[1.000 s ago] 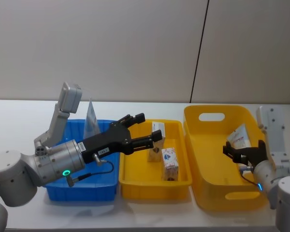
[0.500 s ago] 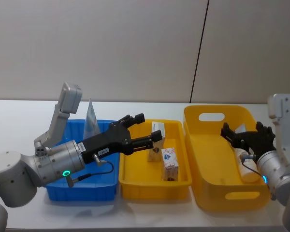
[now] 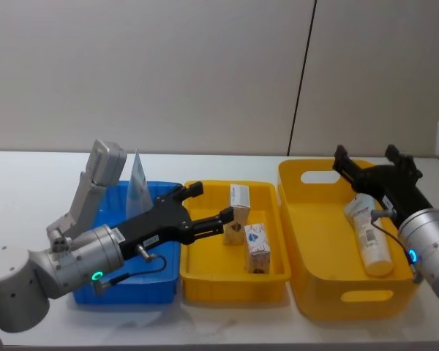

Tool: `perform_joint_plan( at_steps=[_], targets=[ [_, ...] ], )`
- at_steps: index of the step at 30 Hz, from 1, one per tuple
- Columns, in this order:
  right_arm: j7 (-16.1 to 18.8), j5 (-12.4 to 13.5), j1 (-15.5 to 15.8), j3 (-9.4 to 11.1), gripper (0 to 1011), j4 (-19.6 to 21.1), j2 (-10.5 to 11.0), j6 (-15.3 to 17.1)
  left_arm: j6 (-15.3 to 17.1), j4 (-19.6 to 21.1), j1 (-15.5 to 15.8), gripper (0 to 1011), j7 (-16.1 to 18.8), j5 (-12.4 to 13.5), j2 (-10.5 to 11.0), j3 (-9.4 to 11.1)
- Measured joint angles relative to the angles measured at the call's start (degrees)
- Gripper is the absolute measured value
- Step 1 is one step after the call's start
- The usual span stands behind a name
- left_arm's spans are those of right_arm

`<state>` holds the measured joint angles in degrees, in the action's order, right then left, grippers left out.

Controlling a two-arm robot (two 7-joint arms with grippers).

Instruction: Bimanual collaborative sorting of washing and personal care products

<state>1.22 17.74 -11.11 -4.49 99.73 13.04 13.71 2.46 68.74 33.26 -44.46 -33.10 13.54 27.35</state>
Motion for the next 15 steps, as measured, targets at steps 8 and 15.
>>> perform_joint_plan(
  at_steps=[8, 15],
  targets=[
    [0.50, 0.20, 0.76, -0.28, 1003, 0.34, 0.28, -0.91, -0.27, 3.55, -2.84, 1001, 6.35, 3.13, 1.21, -0.21],
    [1.02, -0.13, 3.46, -2.32, 1003, 0.63, 1.76, -3.56, -0.47, 6.43, -5.17, 1001, 11.48, 5.65, 2.21, -0.38]
  ],
)
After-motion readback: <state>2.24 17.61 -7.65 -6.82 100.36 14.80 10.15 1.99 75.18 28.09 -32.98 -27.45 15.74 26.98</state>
